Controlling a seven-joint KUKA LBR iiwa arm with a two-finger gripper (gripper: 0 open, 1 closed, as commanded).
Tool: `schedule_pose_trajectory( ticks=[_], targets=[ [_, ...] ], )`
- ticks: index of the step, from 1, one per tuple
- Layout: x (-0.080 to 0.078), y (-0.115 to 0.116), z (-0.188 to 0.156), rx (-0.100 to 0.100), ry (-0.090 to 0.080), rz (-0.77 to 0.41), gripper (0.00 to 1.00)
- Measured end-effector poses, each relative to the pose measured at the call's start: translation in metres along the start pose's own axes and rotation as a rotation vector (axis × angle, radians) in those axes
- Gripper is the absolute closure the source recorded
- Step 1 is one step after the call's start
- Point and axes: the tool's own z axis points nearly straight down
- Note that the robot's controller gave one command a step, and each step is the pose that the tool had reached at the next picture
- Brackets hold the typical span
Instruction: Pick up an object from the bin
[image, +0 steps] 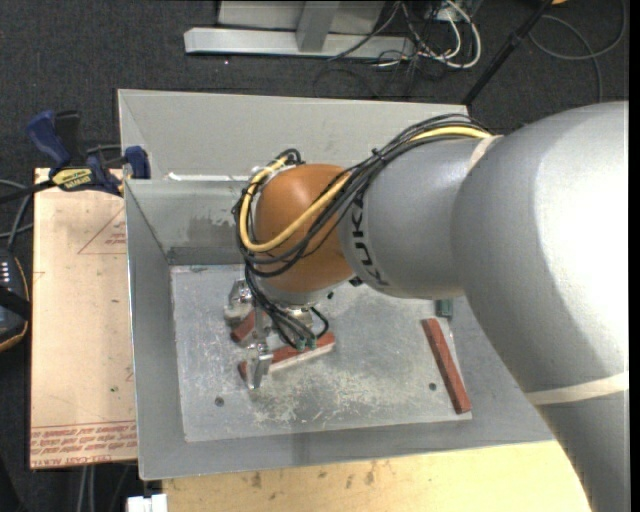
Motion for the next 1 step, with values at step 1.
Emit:
schedule_pose_trajectory(
  ticks=[1],
  targets=[
    [0.0024,0.005,0.004,-0.004,0.009,-0.026,1.0]
  ],
)
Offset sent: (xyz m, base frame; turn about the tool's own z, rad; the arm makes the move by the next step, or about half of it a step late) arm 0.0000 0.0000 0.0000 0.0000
